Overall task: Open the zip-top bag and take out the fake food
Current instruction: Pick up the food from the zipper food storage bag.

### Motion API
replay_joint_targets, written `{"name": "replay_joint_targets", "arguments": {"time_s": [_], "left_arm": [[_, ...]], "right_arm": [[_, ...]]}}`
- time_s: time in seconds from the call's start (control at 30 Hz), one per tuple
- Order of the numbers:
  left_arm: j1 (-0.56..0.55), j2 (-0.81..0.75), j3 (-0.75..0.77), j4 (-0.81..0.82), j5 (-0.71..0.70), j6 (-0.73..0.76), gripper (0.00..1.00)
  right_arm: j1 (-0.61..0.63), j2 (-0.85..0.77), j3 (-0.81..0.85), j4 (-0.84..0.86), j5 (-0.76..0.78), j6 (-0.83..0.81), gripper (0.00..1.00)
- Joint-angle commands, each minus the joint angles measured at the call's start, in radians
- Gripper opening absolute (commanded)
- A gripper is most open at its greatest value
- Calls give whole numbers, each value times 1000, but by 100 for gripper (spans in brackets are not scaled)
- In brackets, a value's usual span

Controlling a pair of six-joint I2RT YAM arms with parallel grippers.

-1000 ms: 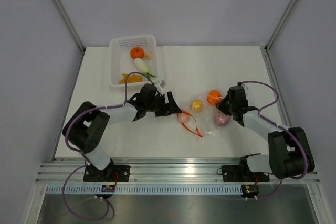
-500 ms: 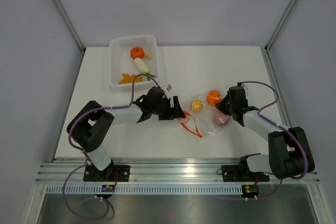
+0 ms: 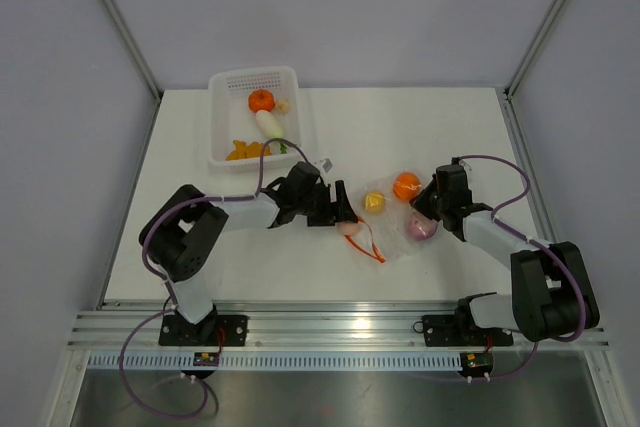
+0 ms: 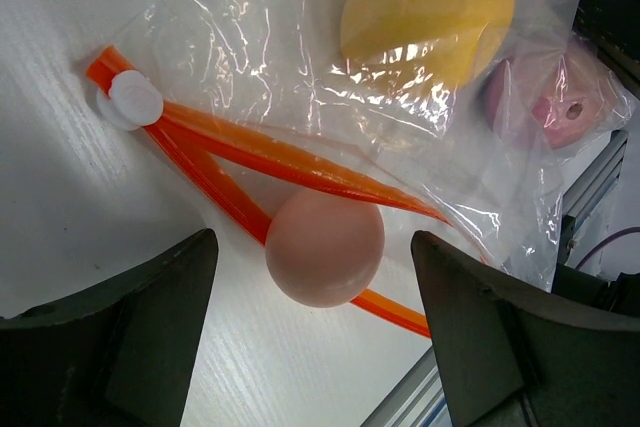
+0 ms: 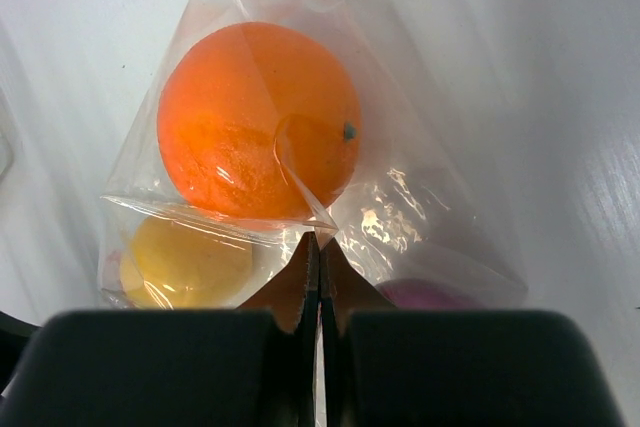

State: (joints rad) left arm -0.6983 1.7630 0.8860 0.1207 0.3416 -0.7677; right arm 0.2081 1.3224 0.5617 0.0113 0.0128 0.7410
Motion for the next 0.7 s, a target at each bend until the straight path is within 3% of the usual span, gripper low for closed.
{"name": "replay_joint_targets", "arguments": {"time_s": [0.0, 0.2, 0.47, 0.67], "left_arm": [[-10, 24, 47, -7, 0, 7, 81], [-23, 44, 61, -29, 2, 18, 72], [-24, 61, 65, -15, 34, 16, 49], [-23, 52, 62, -3, 53, 13, 39]], "right_arm": [[-6, -15, -3, 26, -8, -6, 0], [-7, -17, -2, 24, -8, -8, 0], [-7, -19, -2, 22, -8, -8, 0], [-7, -18, -3, 22, -8, -8, 0]]}}
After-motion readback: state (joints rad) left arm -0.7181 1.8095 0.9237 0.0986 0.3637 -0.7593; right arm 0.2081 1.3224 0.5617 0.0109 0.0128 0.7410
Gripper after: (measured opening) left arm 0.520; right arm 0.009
